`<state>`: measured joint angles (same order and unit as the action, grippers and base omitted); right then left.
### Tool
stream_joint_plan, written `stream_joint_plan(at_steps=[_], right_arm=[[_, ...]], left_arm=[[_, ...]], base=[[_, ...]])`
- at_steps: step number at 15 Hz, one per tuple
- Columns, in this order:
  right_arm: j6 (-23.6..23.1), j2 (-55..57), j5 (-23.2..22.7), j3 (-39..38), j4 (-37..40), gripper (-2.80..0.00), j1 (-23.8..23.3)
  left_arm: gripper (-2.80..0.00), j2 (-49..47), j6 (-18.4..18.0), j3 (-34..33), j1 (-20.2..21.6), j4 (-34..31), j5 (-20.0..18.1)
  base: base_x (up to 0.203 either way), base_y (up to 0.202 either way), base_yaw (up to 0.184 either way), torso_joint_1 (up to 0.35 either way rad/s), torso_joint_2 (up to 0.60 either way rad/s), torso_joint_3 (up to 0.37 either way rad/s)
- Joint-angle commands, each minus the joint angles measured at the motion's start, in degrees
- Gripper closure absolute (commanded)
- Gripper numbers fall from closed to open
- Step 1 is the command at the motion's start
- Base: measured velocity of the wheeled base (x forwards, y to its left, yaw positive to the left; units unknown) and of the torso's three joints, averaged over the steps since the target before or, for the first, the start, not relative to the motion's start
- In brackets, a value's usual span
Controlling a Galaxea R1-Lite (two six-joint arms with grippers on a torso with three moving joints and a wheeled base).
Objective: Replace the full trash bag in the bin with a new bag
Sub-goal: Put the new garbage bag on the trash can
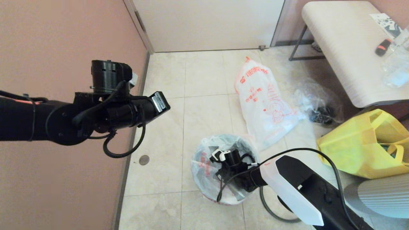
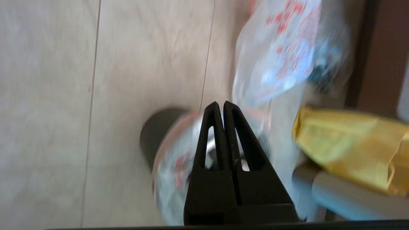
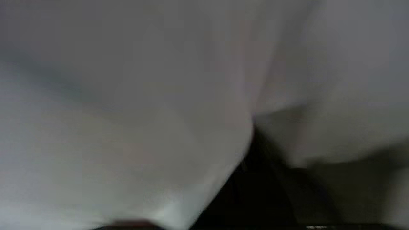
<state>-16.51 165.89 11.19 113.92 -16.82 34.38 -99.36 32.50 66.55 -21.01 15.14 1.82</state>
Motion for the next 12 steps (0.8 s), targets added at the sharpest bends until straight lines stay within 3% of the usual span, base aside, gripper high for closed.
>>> stream_joint_plan(at_steps=[1, 6, 8, 10, 12], right_arm=[[-0.5, 0.6, 0.0, 0.1, 2.9, 0.00, -0.4], [-1.6, -3.3, 0.3, 0.1, 7.0, 0.00, -0.3], [1.6, -6.9, 0.5, -1.3, 7.3, 0.00, 1.4], [7.7, -13.7, 1.4, -8.2, 8.6, 0.00, 4.3], [14.5, -25.8, 2.0, -23.3, 10.8, 0.00, 7.3]], left_arm=[[0.00, 0.3, 0.2, -0.8, -0.2, 0.9, 0.1], [0.00, 0.3, 0.2, -0.7, -0.2, 0.9, 0.1], [0.00, 0.5, 0.2, -0.6, -0.2, 0.9, 0.1], [0.00, 1.4, 0.2, -0.8, -1.1, 0.7, 0.1], [0.00, 1.7, 0.0, -0.5, -2.2, -0.9, 0.2]], base=[[0.000, 0.000, 0.000, 0.000, 0.00, 0.000], [0.000, 0.000, 0.000, 0.000, 0.00, 0.000], [0.000, 0.000, 0.000, 0.000, 0.00, 0.000], [0.000, 0.000, 0.000, 0.000, 0.00, 0.000], [0.000, 0.000, 0.000, 0.000, 0.00, 0.000]])
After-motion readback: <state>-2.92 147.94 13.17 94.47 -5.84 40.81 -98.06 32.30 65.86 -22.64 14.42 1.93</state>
